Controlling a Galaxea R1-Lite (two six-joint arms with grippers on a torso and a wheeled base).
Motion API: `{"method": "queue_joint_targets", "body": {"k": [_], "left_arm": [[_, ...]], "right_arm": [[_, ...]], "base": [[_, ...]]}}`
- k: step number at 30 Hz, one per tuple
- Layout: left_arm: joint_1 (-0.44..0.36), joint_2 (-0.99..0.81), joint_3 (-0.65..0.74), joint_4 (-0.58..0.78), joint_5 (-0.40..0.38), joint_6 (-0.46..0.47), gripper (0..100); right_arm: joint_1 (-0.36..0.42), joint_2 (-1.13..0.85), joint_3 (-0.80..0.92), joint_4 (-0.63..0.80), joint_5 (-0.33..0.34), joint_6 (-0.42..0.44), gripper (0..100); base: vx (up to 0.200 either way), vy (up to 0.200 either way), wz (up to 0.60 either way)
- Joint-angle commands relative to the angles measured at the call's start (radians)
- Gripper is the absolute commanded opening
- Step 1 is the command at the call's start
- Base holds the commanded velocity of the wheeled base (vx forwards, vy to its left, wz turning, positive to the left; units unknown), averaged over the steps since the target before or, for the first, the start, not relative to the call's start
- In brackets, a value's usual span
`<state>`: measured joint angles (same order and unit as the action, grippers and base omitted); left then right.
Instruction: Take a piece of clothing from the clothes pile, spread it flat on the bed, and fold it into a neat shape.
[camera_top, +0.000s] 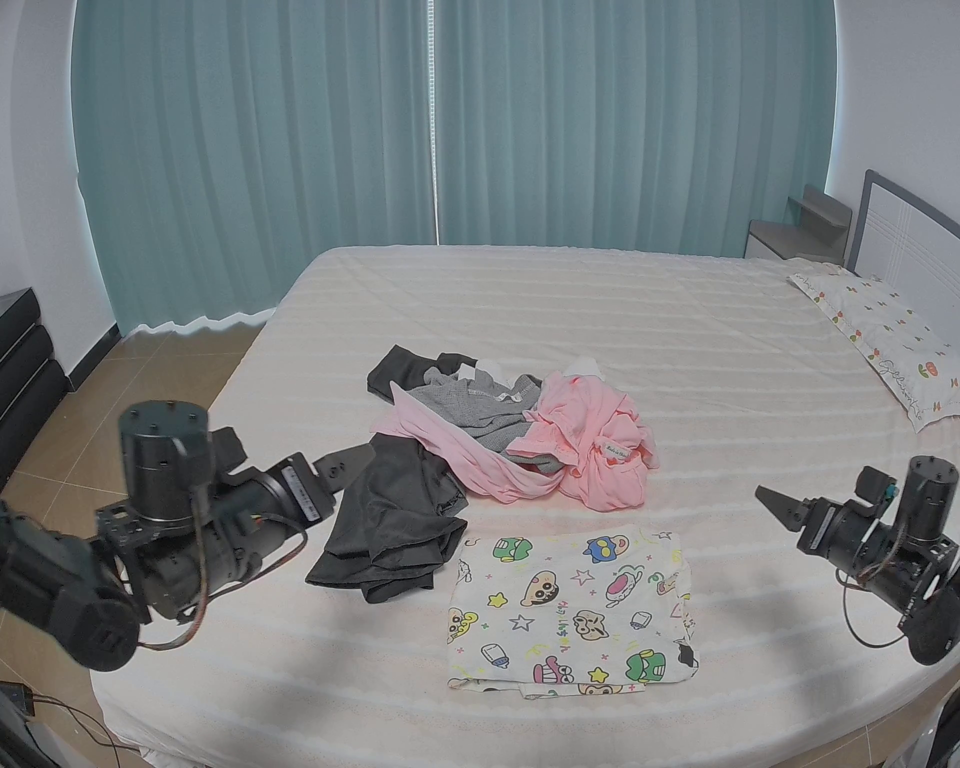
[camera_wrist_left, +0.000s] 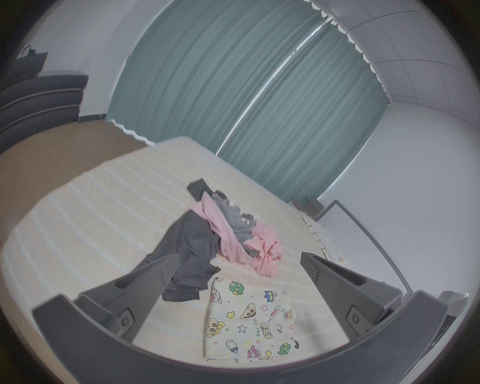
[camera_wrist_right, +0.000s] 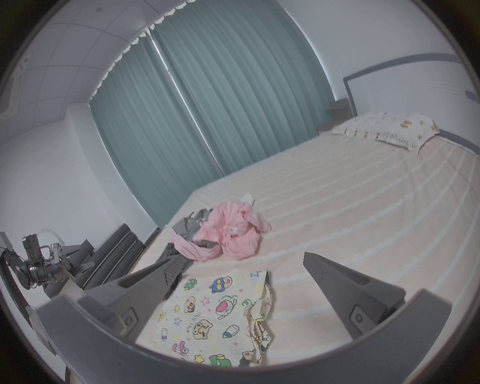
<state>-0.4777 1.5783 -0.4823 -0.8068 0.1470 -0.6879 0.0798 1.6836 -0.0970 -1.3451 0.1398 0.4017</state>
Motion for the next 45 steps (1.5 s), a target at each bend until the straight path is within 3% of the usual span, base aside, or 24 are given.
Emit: {"method": "queue_joint_targets", "body": {"k": [1,3,6,11,12,13,17,20,22,24,25,28,30,32,35,39,42,45], "left_arm": [[-0.072,-0.666,0.113,0.311,0.194,0.11,100],[-0.078,-0.756,0.11,0.39,0.207,0.143,100],[-0.032,-0.925,0.111,0.512,0.21,0.203,100],[0.047,-1.06,0.111,0.591,0.21,0.254,100],[0.047,-1.06,0.111,0.591,0.21,0.254,100],[0.071,-1.117,0.114,0.638,0.209,0.295,100],[0.123,-1.215,0.114,0.722,0.207,0.386,100],[0.163,-1.279,0.114,0.776,0.206,0.446,100],[0.211,-1.339,0.114,0.821,0.206,0.496,100],[0.232,-1.359,0.114,0.834,0.204,0.515,100],[0.291,-1.4,0.122,0.859,0.204,0.556,100],[0.341,-1.448,0.131,0.877,0.203,0.584,100],[0.37,-1.485,0.154,0.888,0.207,0.6,100],[0.37,-1.483,0.162,0.885,0.209,0.594,100],[0.372,-1.485,0.182,0.884,0.22,0.59,100],[0.372,-1.485,0.272,0.837,0.302,0.599,100],[0.372,-1.485,0.306,0.799,0.321,0.605,100],[0.372,-1.485,0.406,0.704,0.367,0.639,100]], "right_arm": [[-0.04,-0.72,0.097,0.307,0.003,-0.014,100],[-0.04,-0.82,0.086,0.426,0.006,-0.015,100],[-0.037,-1.062,0.042,0.758,0.018,-0.021,100],[0.026,-1.345,-0.059,1.164,0.018,-0.069,100],[0.026,-1.345,-0.059,1.164,0.018,-0.069,100],[0.048,-1.438,-0.107,1.333,0.017,-0.109,100],[0.043,-1.572,-0.144,1.535,0.015,-0.228,100],[0.038,-1.585,-0.136,1.545,-0.022,-0.3,100],[0.038,-1.584,-0.138,1.546,-0.092,-0.322,100],[0.038,-1.584,-0.135,1.546,-0.109,-0.327,100],[0.038,-1.584,-0.122,1.554,-0.146,-0.36,100],[0.038,-1.584,-0.076,1.546,-0.216,-0.416,100],[0.038,-1.584,0.019,1.534,-0.356,-0.48,100],[0.035,-1.584,0.036,1.483,-0.422,-0.485,100],[0.034,-1.584,0.057,1.428,-0.447,-0.488,100],[-0.084,-1.645,0.069,1.396,-0.433,-0.492,100],[-0.084,-1.674,0.071,1.391,-0.442,-0.504,100],[-0.078,-1.684,0.076,1.393,-0.397,-0.501,100]], "base": [[0.0,0.0,0.0],[0.0,0.0,0.0],[0.0,0.0,0.0],[0.0,0.0,0.0],[0.0,0.0,0.0],[0.0,0.0,0.0],[0.0,0.0,0.0],[0.0,0.0,0.0],[0.0,0.0,0.0],[0.0,0.0,0.0],[0.0,0.0,0.0],[0.0,0.0,0.0],[0.0,0.0,0.0],[0.0,0.0,0.0],[0.0,0.0,0.0],[0.0,0.0,0.0],[0.0,0.0,0.0],[0.0,0.0,0.0]]}}
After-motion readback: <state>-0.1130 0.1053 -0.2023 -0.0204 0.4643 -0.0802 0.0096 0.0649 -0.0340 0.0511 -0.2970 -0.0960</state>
